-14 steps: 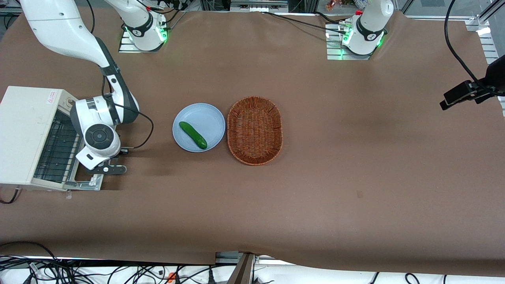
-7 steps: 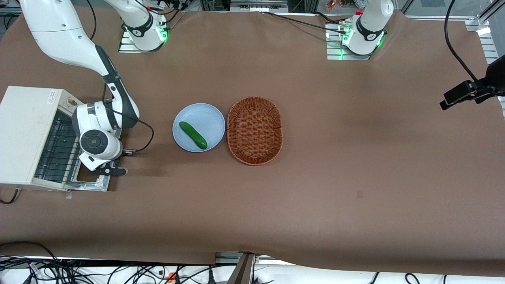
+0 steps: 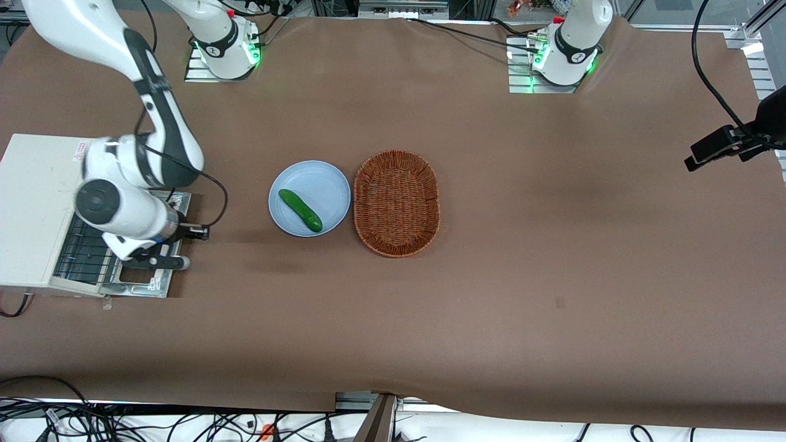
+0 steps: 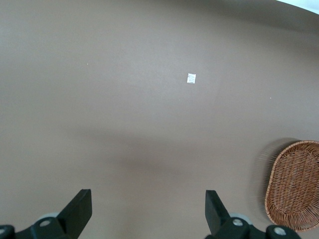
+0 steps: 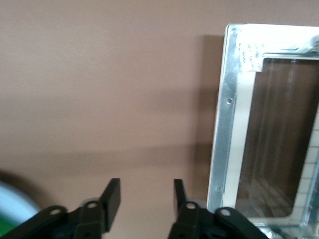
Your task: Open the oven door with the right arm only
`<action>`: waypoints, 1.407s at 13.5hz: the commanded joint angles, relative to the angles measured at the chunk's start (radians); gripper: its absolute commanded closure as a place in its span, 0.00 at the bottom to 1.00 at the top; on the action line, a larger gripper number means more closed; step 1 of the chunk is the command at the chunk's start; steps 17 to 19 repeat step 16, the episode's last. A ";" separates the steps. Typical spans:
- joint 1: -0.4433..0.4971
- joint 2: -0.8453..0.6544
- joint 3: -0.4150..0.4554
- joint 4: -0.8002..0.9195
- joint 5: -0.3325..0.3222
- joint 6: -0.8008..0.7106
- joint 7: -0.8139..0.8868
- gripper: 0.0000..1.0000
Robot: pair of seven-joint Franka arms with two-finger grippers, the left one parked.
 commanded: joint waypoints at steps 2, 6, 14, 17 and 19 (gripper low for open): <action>-0.013 -0.197 -0.035 0.027 0.072 -0.169 -0.098 0.00; -0.087 -0.321 -0.051 0.112 0.121 -0.426 -0.110 0.00; -0.036 -0.390 -0.089 0.107 0.106 -0.471 -0.112 0.00; -0.050 -0.386 -0.089 0.106 0.104 -0.474 -0.116 0.00; -0.050 -0.386 -0.089 0.106 0.104 -0.474 -0.116 0.00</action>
